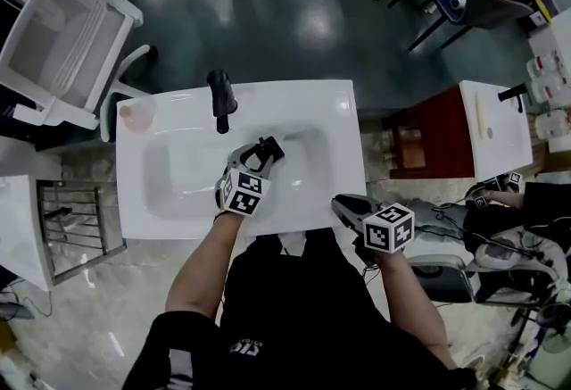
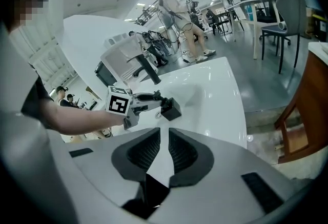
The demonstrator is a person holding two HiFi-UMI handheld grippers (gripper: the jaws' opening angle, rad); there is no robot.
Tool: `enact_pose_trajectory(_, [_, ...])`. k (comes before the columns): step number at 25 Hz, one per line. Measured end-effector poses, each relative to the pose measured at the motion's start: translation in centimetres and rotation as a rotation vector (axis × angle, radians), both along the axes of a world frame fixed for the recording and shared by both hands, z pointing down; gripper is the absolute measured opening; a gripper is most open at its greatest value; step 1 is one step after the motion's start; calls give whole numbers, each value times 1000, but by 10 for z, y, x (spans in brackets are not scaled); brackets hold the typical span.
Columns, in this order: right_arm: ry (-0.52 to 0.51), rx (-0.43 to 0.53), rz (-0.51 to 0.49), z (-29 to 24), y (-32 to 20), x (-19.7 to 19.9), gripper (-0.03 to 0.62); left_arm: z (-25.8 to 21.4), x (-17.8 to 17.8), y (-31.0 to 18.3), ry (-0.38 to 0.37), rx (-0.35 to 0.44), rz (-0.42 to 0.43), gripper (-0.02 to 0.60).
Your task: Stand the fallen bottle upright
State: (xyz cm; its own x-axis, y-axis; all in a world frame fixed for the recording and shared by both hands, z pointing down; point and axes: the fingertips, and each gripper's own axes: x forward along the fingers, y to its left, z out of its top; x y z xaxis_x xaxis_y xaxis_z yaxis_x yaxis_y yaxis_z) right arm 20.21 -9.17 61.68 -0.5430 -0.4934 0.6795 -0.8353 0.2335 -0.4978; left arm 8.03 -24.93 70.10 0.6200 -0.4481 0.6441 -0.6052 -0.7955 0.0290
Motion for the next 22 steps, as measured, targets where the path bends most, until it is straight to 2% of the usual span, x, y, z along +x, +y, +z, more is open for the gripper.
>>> enact_pose_trajectory(3, [-1,2,-1,-3,-1,-2,64,1,9,-4,36,-14,19,248])
enact_pose_trajectory(4, [2,6,-1,-5,-2,-3,64,1,15,-5,42,-14,37,250])
enact_pose_trajectory(5, [5,9,-1,-8,-3,-2,64,0,21,-5,43,-12,56,247])
enact_pose_trajectory(7, [11,12,0,-12,-3,0,64,-1,30,-4,29,-7,78,165])
enact_pose_trajectory(12, [22,10,12,-21,3,20,64,-9,43,-7,12,-5,59,125])
enact_pose_trajectory(15, [11,15,41,-27,6,39,64,-34,60,-6,57,10,73,101])
enact_pose_trajectory(22, [-67,38,120,-34,7,74,61,-115,117,1,170,108,136,100])
